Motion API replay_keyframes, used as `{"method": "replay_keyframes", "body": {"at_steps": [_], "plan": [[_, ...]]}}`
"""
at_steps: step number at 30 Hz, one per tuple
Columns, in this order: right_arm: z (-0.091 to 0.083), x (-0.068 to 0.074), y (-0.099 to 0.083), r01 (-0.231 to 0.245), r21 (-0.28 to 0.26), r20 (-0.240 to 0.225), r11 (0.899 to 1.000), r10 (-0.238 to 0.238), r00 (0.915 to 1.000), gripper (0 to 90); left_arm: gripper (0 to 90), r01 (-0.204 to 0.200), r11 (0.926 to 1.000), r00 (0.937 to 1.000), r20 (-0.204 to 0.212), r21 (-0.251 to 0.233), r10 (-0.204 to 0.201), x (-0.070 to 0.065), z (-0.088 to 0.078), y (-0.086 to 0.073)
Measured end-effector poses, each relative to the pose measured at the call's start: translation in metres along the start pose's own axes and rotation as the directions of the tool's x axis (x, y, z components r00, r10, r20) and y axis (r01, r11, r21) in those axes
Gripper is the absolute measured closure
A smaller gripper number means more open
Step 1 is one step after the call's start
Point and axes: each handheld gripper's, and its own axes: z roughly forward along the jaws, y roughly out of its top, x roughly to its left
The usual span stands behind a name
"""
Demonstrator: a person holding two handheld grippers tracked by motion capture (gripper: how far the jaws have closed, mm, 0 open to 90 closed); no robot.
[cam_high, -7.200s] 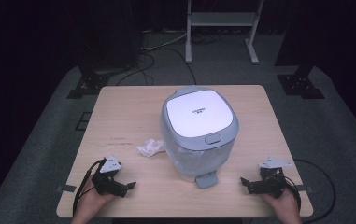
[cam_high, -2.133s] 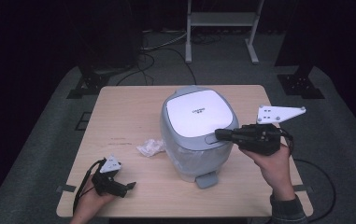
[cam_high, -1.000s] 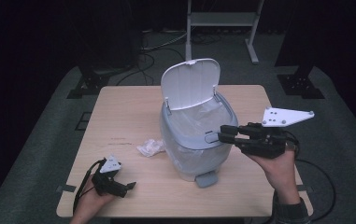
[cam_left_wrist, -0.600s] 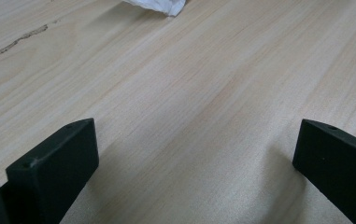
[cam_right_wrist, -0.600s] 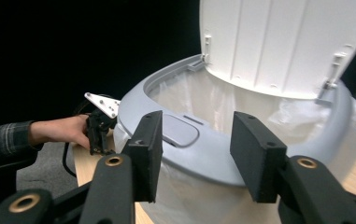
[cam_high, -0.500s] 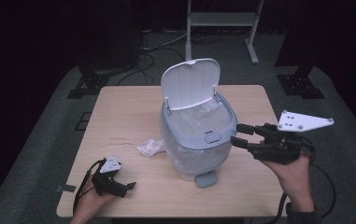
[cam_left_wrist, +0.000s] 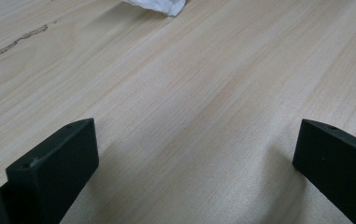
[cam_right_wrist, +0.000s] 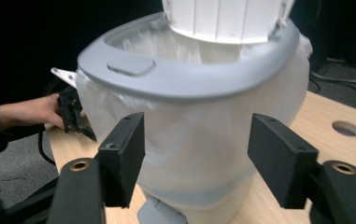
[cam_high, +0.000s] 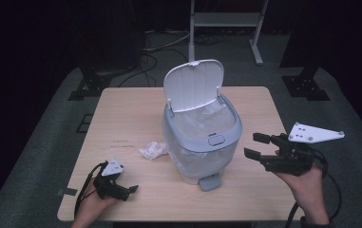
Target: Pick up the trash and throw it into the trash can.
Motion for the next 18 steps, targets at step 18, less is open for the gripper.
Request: {"method": "replay_keyframes", "body": {"at_steps": [18], "plan": [[0.003, -0.012, -0.039, -0.055, 0.087, 0.129, 0.995, 0.044, 0.9907, 13.2, 0.0, 0.001, 1.0, 1.0, 0.001, 0.0, -0.001, 0.0, 0.0, 0.0]]}}
